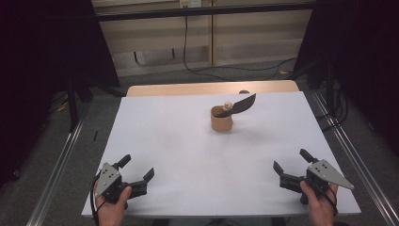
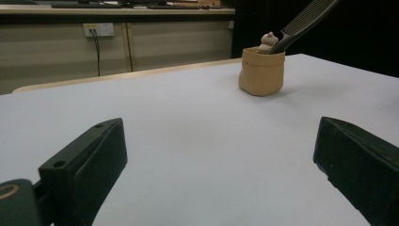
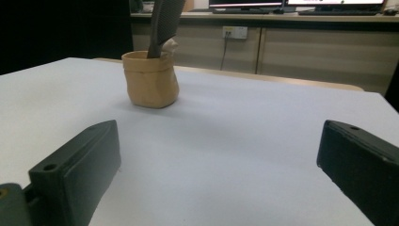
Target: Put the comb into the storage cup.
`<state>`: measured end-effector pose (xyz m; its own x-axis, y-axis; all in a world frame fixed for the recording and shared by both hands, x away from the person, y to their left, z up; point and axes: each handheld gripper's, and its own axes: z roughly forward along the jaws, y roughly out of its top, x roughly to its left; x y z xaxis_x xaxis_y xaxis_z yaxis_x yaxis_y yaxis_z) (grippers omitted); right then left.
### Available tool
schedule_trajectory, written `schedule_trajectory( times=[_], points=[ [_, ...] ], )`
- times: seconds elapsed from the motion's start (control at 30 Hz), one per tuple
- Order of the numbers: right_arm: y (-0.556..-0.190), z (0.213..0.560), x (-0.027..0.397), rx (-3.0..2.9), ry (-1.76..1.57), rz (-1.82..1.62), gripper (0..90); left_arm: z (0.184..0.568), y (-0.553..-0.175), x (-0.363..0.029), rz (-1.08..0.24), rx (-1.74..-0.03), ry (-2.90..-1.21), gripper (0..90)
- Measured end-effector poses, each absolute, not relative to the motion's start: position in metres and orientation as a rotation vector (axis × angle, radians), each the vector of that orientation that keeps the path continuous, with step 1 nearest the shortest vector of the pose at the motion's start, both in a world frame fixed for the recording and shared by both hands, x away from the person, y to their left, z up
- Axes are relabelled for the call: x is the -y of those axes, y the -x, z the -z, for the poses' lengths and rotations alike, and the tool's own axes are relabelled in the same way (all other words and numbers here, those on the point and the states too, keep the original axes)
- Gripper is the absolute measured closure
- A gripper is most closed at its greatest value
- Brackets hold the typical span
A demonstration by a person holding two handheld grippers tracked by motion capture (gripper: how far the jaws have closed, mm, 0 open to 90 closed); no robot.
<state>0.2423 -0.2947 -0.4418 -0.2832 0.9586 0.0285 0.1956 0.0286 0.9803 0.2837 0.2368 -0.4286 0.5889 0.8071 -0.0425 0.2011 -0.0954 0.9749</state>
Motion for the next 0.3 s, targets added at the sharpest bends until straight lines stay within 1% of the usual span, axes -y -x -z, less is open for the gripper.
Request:
schedule_trajectory(
  times=[0.3],
  points=[
    [-0.246,0.442,0.2928,-1.571,-1.19,-1.347,0.0,0.4297,-0.2876,-0.2387,-0.618,-0.889,-1.594,3.4]
  ],
)
